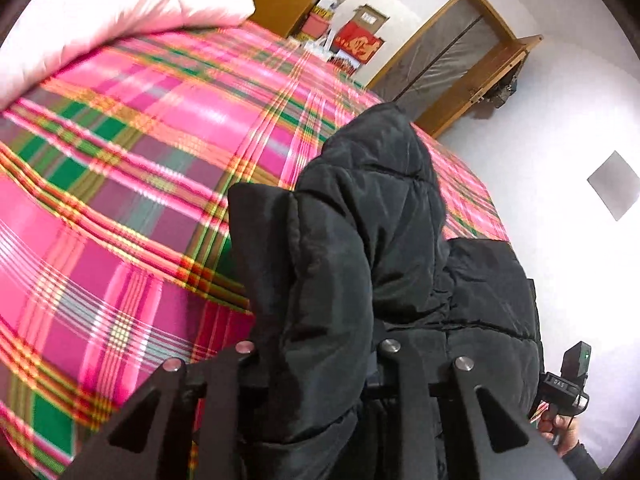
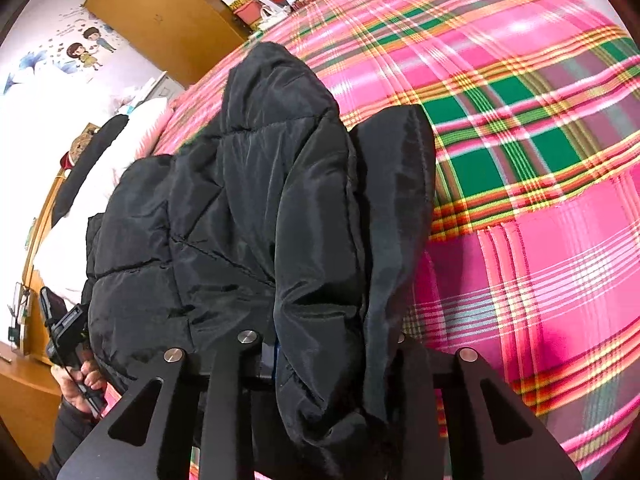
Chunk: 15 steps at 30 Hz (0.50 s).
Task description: Fold large clothes
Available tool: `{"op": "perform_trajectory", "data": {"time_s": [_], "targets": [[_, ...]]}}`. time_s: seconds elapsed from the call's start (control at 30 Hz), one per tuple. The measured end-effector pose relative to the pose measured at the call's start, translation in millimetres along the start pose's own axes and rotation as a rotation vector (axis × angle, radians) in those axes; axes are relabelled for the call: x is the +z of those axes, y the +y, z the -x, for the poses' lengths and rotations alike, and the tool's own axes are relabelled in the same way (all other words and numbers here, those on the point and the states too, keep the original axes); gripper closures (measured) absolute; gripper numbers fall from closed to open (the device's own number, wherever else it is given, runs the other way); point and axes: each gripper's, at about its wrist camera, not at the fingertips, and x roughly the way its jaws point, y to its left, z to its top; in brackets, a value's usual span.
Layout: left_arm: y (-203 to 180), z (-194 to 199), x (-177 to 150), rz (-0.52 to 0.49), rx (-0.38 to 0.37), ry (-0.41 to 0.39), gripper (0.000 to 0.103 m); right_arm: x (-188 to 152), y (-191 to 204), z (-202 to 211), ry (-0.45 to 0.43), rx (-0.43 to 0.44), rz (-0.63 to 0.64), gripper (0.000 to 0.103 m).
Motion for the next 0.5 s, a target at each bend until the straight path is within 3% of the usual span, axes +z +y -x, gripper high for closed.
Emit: {"op": "perform_trajectory", "data": {"time_s": [0.5], "targets": [[-24,64,1,-0.074,0.012,-0.049,0.077,-18,32,48,-0.041,0.044,0.042,0.078]]}}
